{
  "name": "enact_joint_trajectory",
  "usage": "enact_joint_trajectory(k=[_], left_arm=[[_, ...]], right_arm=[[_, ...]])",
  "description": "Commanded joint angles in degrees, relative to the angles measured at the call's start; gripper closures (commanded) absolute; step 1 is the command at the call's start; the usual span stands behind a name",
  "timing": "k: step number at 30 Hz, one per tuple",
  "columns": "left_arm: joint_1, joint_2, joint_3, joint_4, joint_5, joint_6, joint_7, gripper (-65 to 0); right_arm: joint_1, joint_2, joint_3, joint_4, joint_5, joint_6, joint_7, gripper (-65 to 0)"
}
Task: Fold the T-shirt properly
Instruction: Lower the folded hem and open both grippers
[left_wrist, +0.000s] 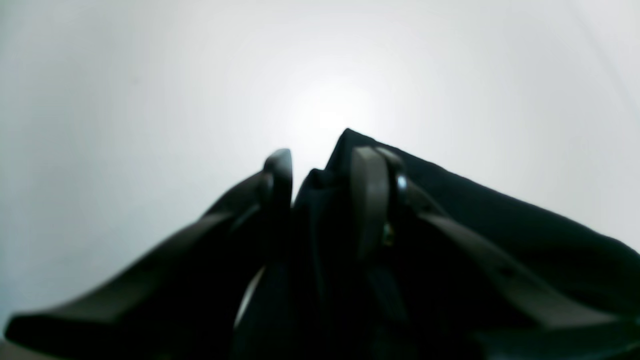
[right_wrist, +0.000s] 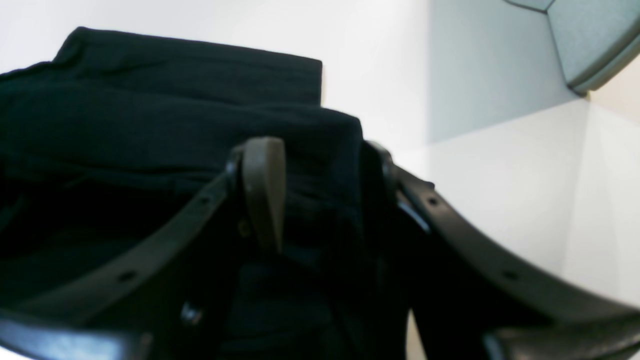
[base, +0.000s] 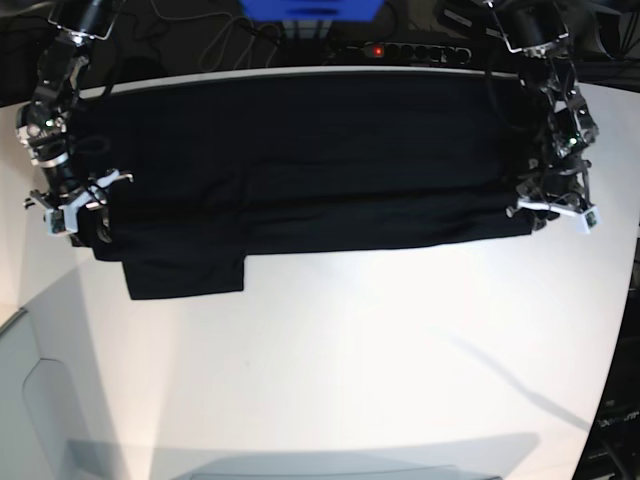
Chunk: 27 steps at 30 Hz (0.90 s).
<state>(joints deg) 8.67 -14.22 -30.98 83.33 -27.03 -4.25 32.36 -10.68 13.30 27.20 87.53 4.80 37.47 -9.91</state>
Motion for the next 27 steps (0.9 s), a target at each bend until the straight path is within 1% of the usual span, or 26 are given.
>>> enact_joint_trajectory(k=[1,17,21,27], left_arm=[[-0.6,-0.6,-0.2,0.9,-0.4,-0.1,-1.4,-19.1],[-0.4,-0.4,-0.2,0.8,-0.6,-0.1,-1.4,-19.1],[-0.3,1.0,-0.1,0.8,-0.4,-0.1,-1.4,-19.1],[-0.3,1.2,-0.1,0.8,-0.6,-0.1,-1.4,-18.5]], right_arm=[[0.5,0.8,0.3,1.2,0.9,0.7,1.3,-25.5],[2.0,0.6,0.2,1.2,0.9,0.7,1.3,-25.5],[2.0,0.5,0.2,1.2,0.9,0.7,1.3,-25.5],[2.0,0.7,0.2,1.2,0.9,0.7,1.3,-25.5]])
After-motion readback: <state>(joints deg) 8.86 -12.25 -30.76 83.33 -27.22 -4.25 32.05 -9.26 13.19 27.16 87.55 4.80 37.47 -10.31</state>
